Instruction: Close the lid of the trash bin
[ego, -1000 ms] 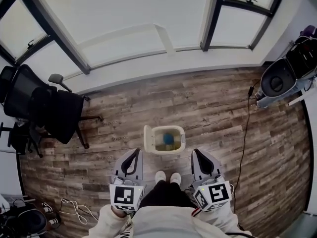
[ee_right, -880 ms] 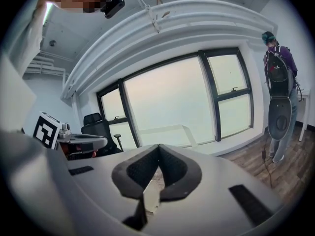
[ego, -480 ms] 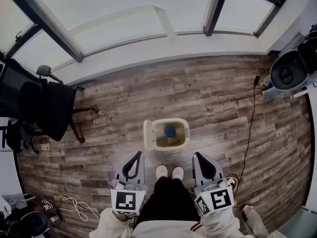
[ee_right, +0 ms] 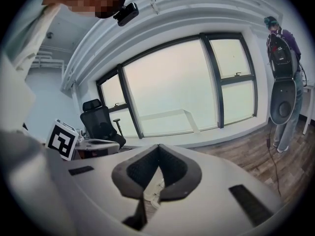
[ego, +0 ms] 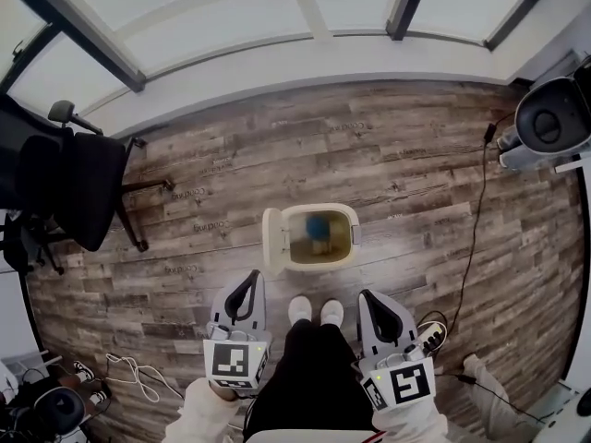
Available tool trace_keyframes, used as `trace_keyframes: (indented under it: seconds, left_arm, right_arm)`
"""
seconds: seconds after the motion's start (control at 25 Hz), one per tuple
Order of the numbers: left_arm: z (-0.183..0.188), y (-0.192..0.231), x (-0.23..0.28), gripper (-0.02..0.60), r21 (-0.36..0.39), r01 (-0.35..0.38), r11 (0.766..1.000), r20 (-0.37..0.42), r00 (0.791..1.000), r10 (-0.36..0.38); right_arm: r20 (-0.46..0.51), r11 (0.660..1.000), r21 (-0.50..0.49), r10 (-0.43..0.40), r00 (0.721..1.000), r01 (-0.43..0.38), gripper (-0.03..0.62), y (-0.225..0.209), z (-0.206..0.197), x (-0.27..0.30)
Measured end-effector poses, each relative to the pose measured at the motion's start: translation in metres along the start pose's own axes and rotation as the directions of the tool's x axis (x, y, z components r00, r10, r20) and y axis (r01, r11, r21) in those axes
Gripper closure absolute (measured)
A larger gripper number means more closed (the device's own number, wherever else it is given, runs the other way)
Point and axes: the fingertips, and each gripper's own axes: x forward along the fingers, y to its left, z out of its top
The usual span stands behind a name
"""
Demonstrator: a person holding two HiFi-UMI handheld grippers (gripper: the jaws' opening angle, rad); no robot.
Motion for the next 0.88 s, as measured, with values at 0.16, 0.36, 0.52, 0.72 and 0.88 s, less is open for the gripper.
trace_keyframes:
  seconds: [0.16, 0.36, 0.52, 0.72, 0.88]
  left_arm:
    - [-0.011, 0.006, 0.017, 0.575, 0.002, -0.019, 1.000, -0.001, 1.000, 0.019]
    - [-0.041, 0.017, 0.040, 0.575, -0.001, -0.044, 0.999, -0.013, 0.999, 0.044]
    - [-0.070, 0.022, 0.054, 0.575, -0.008, -0.053, 0.999, -0.027, 0.998, 0.053]
    - [-0.096, 0.030, 0.066, 0.575, -0.025, -0.063, 0.998, -0.047, 0.997, 0.062]
    - [-0.112, 0.047, 0.070, 0.575, -0.040, -0.105, 0.994, -0.076, 0.992, 0.101]
  right_arm:
    - [-0.002, 1.000, 0.005, -0.022, 1.000, 0.022, 0.571, -0.016, -0.026, 0.015]
    - [0.005, 0.999, 0.005, -0.042, 0.999, 0.042, 0.571, -0.035, -0.050, 0.039]
    - [-0.002, 0.999, 0.000, -0.047, 0.999, 0.047, 0.571, -0.044, -0.071, 0.055]
    - [-0.024, 0.999, -0.006, -0.037, 0.999, 0.036, 0.571, -0.045, -0.093, 0.069]
    - [-0.033, 1.000, -0.003, -0.027, 0.999, 0.027, 0.571, -0.040, -0.100, 0.071]
